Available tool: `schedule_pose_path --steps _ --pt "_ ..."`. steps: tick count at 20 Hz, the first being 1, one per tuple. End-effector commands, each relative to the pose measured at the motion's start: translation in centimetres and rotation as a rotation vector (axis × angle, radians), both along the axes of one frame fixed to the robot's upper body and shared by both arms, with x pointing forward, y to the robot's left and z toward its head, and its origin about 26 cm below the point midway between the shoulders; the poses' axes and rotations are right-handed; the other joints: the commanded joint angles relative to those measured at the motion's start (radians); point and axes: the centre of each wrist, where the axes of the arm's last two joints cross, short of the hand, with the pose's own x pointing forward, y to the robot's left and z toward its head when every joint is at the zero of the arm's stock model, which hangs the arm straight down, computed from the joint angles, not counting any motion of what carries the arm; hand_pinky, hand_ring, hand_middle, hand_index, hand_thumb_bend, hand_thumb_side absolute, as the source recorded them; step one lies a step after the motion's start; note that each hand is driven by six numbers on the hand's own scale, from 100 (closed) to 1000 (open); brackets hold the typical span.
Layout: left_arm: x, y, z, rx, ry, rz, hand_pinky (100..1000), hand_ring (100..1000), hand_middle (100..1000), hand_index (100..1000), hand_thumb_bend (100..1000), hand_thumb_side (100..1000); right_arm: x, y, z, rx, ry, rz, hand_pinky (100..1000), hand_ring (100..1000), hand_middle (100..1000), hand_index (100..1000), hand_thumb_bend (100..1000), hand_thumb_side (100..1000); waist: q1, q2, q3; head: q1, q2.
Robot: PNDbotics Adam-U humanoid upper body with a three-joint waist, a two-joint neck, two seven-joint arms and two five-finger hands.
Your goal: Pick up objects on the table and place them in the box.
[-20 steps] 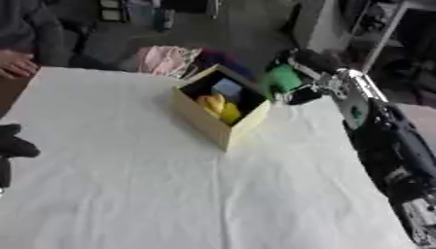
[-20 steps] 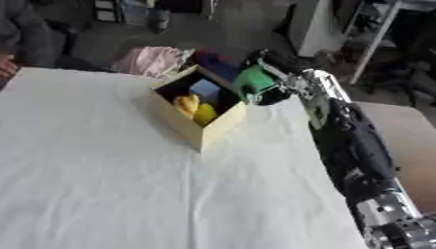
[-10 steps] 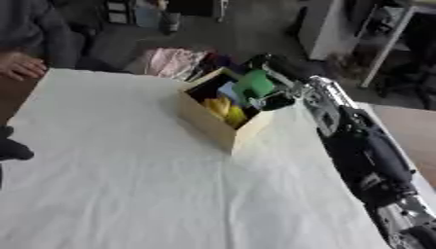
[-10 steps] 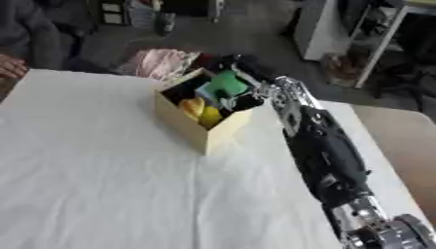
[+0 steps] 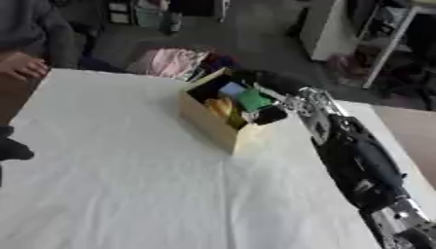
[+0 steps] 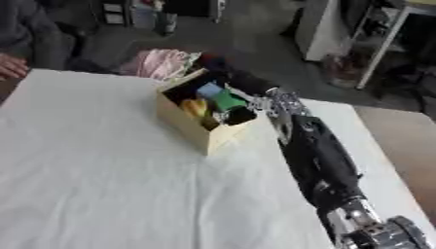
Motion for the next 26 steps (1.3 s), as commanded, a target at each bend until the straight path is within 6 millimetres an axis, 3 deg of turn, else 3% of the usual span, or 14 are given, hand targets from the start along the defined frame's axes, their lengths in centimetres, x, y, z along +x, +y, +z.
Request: schedule_pose_path --steps 1,6,11,18,22,25,26 --pt "-0.1 0.0 0.7 0.008 -0.026 -0.004 774 668 611 828 100 561 -0.1 -1.0 2.2 -0.004 -0.049 -0.013 1000 1000 1000 1000 100 680 -0.005 -0.025 -0.003 -0.004 -0.007" --pt "-0.2 0.2 0.6 0.008 -0.023 0.003 774 667 610 828 100 560 -0.5 -1.3 3.8 0.052 -0.11 0.017 1000 1000 1000 1000 100 582 -0.001 -0.029 -0.012 0.0 -0.006" --pt "-0.3 0.5 0.3 0.006 -0.012 0.025 773 668 611 827 100 557 -1.5 -2.1 6.2 0.195 -0.209 0.121 993 989 989 1000 100 359 0.003 -0.041 -0.042 0.019 0.005" --pt "-0.7 1.5 -0.6 -0.006 0.018 0.091 772 671 613 827 100 562 -5.1 -4.6 9.0 0.537 -0.277 0.352 862 889 914 996 100 163 0.01 -0.065 -0.106 0.081 0.03" --pt "-1.2 2.4 -1.7 -0.031 0.049 0.156 769 675 616 826 100 562 -8.1 -6.0 8.5 0.754 -0.251 0.398 808 829 869 978 100 143 0.022 -0.095 -0.159 0.144 0.067" --pt "-1.5 2.8 -2.5 -0.053 0.075 0.194 768 681 624 829 100 561 -10.5 -5.6 6.8 0.906 -0.217 0.427 783 804 853 966 100 225 0.034 -0.125 -0.197 0.189 0.094" --pt "-1.7 2.9 -2.8 -0.058 0.083 0.202 768 684 627 831 100 561 -11.2 -5.4 6.0 0.957 -0.2 0.427 762 782 836 950 100 298 0.038 -0.135 -0.209 0.207 0.104"
